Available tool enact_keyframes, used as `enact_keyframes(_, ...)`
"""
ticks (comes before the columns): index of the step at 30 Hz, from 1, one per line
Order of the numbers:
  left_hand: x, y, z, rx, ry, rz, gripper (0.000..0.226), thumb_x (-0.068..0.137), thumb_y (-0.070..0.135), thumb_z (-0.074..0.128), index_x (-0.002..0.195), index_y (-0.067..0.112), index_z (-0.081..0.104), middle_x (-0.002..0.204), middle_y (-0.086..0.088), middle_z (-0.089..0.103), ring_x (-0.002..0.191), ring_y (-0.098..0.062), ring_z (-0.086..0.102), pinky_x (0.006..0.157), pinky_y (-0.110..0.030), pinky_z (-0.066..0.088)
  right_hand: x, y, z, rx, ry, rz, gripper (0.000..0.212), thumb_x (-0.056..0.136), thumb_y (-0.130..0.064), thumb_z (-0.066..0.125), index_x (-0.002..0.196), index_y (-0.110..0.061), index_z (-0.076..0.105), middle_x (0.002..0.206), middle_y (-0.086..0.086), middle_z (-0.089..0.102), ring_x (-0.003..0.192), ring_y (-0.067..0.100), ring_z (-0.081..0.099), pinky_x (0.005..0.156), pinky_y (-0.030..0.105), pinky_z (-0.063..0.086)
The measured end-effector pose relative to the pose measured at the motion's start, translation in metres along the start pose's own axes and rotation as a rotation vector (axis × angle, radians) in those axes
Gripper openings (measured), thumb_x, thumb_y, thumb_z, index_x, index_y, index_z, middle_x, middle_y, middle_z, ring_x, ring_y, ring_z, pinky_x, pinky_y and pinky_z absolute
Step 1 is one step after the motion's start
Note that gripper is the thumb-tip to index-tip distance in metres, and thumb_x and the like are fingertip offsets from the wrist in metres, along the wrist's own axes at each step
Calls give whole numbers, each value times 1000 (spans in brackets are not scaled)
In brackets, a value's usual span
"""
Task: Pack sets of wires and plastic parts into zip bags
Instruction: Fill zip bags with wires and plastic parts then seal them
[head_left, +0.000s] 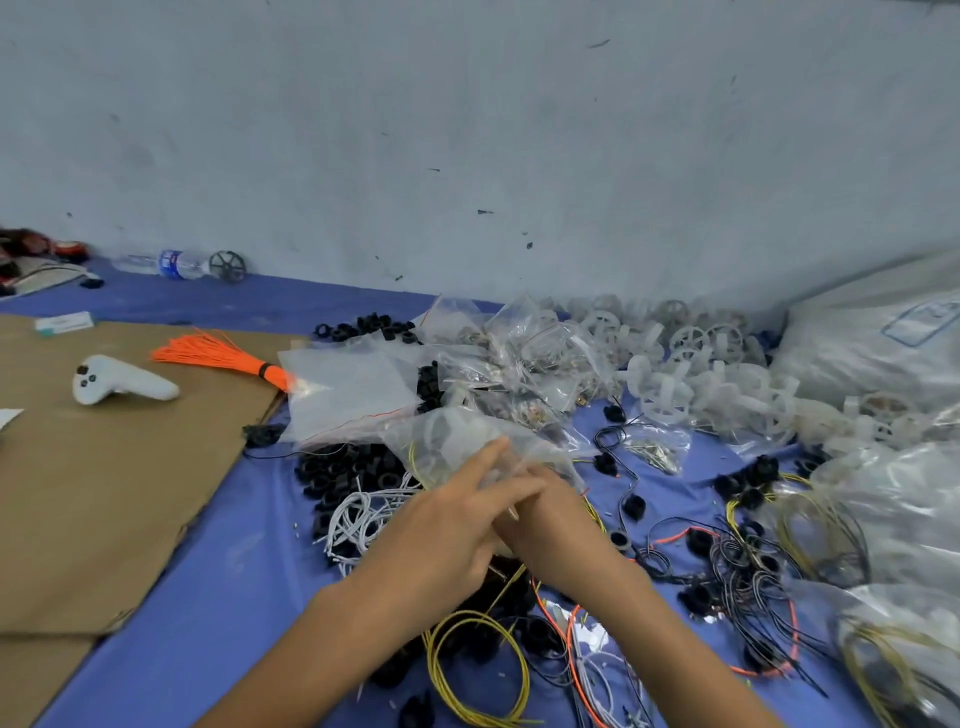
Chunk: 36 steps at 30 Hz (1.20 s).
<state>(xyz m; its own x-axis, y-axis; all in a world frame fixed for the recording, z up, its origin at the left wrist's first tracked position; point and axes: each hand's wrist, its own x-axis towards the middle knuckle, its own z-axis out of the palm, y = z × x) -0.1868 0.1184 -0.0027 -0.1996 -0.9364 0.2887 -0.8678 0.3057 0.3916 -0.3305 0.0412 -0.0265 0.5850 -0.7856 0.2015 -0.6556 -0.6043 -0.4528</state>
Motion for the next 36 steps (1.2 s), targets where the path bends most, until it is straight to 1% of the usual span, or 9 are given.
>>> enact_keyframes(2,-9,-5,-2,78,18,9,45,94,33,53,134,48,37,162,14,13,111,-23,62,87,-38,51,-23,8,0,-94,234,-56,21,93,-27,61,112,-18,62,107,-2,54,101,20,54,81,26,41)
enact_keyframes(5,-16,-12,-3,257,-100,20,36,94,50,52,129,44,46,163,7,10,121,-24,56,92,-41,50,-41,31,-3,44,545,122,45,86,-32,71,124,-27,47,116,-8,40,106,11,43,89,25,38)
enact_keyframes(8,-12,-14,-5,409,-101,79,24,97,35,54,121,36,55,152,6,35,117,-22,56,89,-37,48,-29,49,-20,16,219,307,50,90,-41,67,132,-22,50,117,-2,50,107,15,50,85,31,42)
enact_keyframes(10,-5,-18,-15,427,-26,105,15,100,36,49,112,34,59,130,13,53,109,-14,58,84,-29,46,-13,52,-31,41,74,351,25,95,-34,60,101,-11,68,85,6,67,80,25,62,64,31,40)
enact_keyframes(13,16,-23,-51,379,165,89,12,99,37,53,103,32,62,104,17,60,92,-9,60,68,-21,37,20,37,-70,74,222,299,23,94,-25,56,80,-10,67,69,11,66,64,28,60,58,36,46)
enact_keyframes(16,44,-27,-99,225,361,27,3,94,32,62,96,30,64,93,16,57,80,-7,57,65,-30,43,56,9,-122,170,347,266,13,83,-27,55,82,-26,68,64,-4,70,59,16,65,58,31,54)
enact_keyframes(20,74,-32,-140,7,398,-66,16,91,30,66,81,40,58,77,21,59,67,8,57,63,-19,40,83,-7,-175,386,349,281,17,67,-28,59,80,-24,70,52,-3,64,43,13,53,43,24,43)
enact_keyframes(28,88,-49,-104,-189,200,-124,17,94,25,65,84,38,59,83,17,63,72,3,57,66,-19,42,71,8,-180,186,-83,357,12,79,-15,57,76,-8,67,61,3,55,46,15,44,40,20,37)
enact_keyframes(36,84,-54,-96,-361,269,-172,19,89,22,72,94,37,61,92,8,69,79,-6,65,73,-25,50,72,13,-175,199,-125,372,16,86,-12,55,89,-2,67,64,4,51,48,15,43,39,21,39)
